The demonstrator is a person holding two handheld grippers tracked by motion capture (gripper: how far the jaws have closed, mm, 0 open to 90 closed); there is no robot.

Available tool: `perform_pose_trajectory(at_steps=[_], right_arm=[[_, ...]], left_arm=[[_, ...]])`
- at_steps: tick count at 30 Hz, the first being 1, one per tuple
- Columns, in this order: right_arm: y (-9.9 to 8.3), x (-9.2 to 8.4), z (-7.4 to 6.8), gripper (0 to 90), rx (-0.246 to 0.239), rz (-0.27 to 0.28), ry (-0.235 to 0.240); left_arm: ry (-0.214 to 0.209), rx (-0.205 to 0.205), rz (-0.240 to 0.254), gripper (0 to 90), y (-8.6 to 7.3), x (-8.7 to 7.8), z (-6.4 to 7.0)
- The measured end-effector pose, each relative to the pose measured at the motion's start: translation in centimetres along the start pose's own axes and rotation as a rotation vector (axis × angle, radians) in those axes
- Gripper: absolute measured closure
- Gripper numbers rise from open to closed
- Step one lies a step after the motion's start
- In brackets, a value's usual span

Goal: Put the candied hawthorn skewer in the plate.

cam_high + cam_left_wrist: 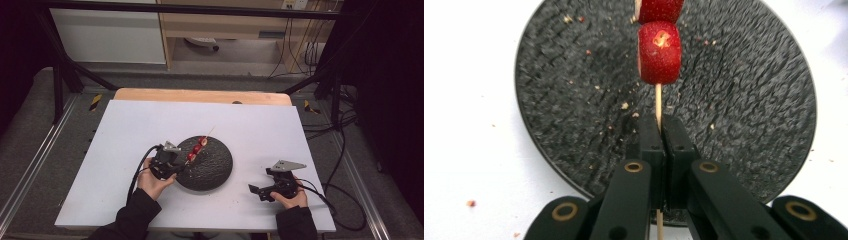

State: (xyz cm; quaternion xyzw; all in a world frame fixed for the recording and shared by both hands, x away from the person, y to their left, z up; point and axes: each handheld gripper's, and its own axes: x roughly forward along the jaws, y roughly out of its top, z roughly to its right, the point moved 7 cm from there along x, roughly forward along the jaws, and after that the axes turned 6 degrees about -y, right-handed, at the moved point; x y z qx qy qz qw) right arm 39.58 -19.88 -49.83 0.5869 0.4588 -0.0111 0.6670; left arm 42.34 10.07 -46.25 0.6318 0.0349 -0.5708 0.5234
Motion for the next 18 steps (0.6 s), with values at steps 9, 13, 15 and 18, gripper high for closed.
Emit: perform_pose_trajectory(at_steps=[9, 13, 15, 18], right_arm=[[0.1, -0.1, 0.1, 1.4, 0.004, 0.007, 0.004], [0.1, -0.1, 0.1, 1.4, 0.006, 0.007, 0.002], [0.1, 0.0, 0.1, 1.4, 0.005, 0.007, 0.003], [0.1, 0.0, 0.1, 1.4, 0.008, 0.005, 0.003]], left_arm=[[0.017, -0.014, -0.072, 88.3, -0.4, 1.0, 0.2], [0.02, -0.02, -0.091, 88.1, -0.5, 1.1, 0.1], [0.023, -0.019, -0.097, 88.1, -0.5, 1.2, 0.1], [0.032, -0.018, -0.1, 88.1, -0.5, 1.3, 0.2]])
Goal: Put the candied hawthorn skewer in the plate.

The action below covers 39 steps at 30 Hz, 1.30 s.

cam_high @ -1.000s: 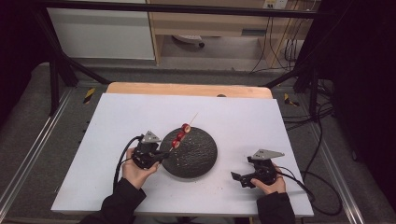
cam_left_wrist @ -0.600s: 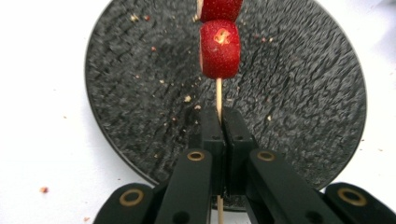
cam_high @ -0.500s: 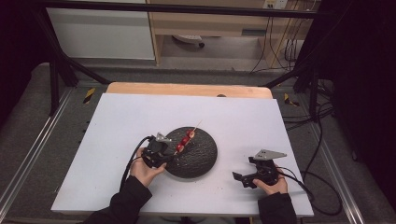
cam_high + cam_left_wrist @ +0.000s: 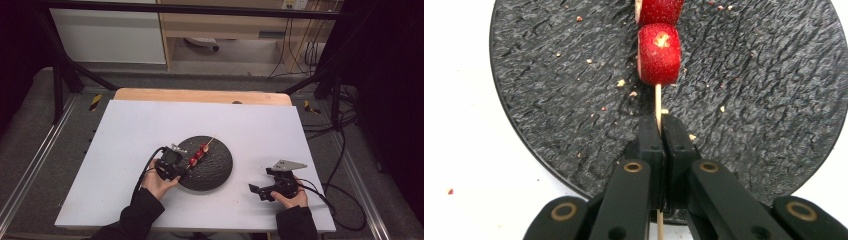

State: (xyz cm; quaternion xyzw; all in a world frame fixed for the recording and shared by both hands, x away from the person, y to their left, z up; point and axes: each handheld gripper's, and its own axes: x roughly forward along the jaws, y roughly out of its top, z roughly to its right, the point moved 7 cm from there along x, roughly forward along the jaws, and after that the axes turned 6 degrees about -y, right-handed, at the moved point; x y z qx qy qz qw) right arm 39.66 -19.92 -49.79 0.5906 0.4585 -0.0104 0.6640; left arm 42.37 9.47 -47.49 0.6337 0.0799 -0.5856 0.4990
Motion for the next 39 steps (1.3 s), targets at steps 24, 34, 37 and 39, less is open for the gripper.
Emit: perform_pose_trajectory(at_steps=[24, 34, 37, 39], right_arm=[[0.0, 0.0, 0.0, 1.4, 0.008, 0.005, -0.001], [0.0, -0.1, 0.0, 1.0, 0.003, 0.001, -0.003], [0.0, -0.1, 0.0, 0.9, 0.004, 0.001, -0.002], [0.0, -0.1, 0.0, 0.9, 0.003, 0.002, -0.002]], left_arm=[[-0.029, 0.066, 0.068, 73.5, -0.2, -0.5, -0.2], [-0.077, 0.128, 0.126, 45.4, -1.2, -2.7, -0.9], [-0.092, 0.137, 0.14, 36.4, -1.7, -3.3, -1.3], [-0.099, 0.153, 0.152, 30.5, -2.1, -3.7, -1.7]])
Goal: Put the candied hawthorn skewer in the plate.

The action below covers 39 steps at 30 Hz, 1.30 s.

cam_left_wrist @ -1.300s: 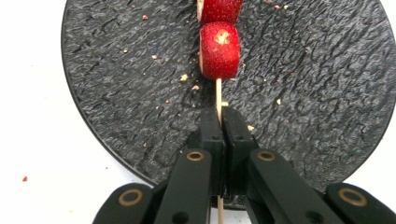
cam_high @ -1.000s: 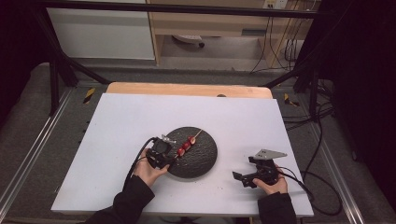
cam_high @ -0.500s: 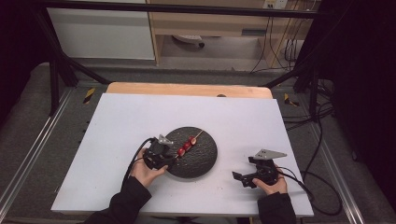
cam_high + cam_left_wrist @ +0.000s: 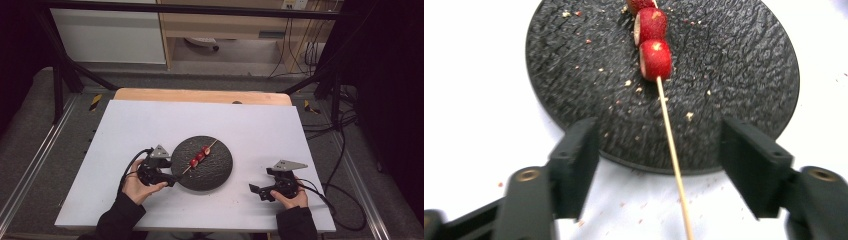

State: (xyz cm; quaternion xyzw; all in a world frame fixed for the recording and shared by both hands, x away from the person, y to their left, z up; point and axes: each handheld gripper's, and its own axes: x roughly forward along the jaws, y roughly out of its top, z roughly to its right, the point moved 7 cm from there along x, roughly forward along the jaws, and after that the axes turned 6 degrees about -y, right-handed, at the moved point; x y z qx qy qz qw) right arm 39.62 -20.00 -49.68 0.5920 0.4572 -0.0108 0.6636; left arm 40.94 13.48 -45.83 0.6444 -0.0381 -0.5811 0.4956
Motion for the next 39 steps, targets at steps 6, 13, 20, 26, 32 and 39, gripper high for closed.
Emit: perform_pose_trajectory(at_steps=[6, 13, 20, 26, 32, 39], right_arm=[[0.0, 0.0, 0.0, 0.7, 0.0, -0.001, -0.003], [0.0, 0.0, 0.0, 0.6, 0.002, -0.002, 0.0], [-0.1, 0.0, 0.0, 0.6, 0.001, -0.002, 0.0], [-0.2, 0.0, -0.1, 0.6, -0.002, -0.014, 0.003], [-0.3, 0.0, -0.3, 0.6, -0.007, -0.022, 0.009], [-0.4, 0.1, -0.2, 0.6, -0.016, -0.028, 0.01]], left_arm=[[-0.013, 0.013, 0.036, 15.8, -1.3, -1.7, -0.8], [0.027, 0.004, 0.058, 13.0, -3.7, -3.1, -2.0], [0.053, -0.015, 0.101, 11.8, -5.6, -3.9, -3.0], [0.059, -0.03, 0.126, 11.8, -7.3, -4.1, -3.5], [0.068, -0.045, 0.129, 11.7, -8.6, -4.2, -4.0], [0.068, -0.043, 0.121, 11.7, -9.1, -4.2, -4.1]])
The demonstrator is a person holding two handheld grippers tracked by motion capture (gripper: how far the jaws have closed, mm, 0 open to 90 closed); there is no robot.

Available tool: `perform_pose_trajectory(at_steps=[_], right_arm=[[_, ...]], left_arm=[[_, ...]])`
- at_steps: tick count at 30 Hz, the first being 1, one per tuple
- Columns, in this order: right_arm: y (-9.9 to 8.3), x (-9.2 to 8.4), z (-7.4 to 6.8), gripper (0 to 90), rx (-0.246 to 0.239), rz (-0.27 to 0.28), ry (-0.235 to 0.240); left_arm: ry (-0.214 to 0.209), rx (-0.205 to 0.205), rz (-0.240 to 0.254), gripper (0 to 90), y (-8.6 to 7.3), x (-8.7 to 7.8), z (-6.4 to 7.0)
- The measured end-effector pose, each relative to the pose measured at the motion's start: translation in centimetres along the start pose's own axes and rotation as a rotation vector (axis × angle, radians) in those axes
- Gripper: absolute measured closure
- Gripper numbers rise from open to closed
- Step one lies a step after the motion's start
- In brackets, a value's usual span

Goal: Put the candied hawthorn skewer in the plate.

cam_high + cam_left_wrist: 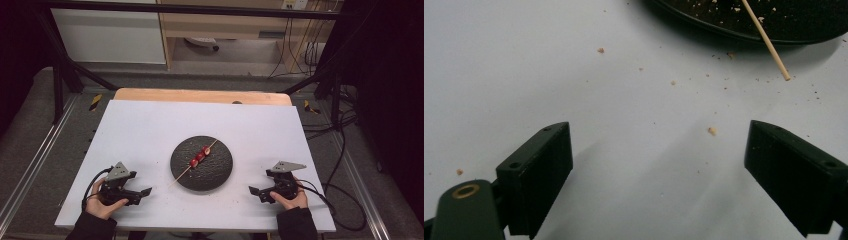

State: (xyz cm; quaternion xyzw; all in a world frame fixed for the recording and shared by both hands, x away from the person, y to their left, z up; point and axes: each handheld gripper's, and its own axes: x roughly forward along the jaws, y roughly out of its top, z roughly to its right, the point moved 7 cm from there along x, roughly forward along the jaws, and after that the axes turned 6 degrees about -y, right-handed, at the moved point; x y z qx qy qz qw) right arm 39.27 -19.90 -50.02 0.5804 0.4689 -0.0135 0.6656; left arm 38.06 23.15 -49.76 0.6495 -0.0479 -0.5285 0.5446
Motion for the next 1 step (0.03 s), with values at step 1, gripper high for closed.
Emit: perform_pose_trajectory(at_steps=[1], right_arm=[[-0.01, 0.01, -0.02, 0.6, 0.001, -0.001, 0.002]], left_arm=[[0.0, -0.001, 0.0, 11.7, 0.01, -0.01, -0.02]])
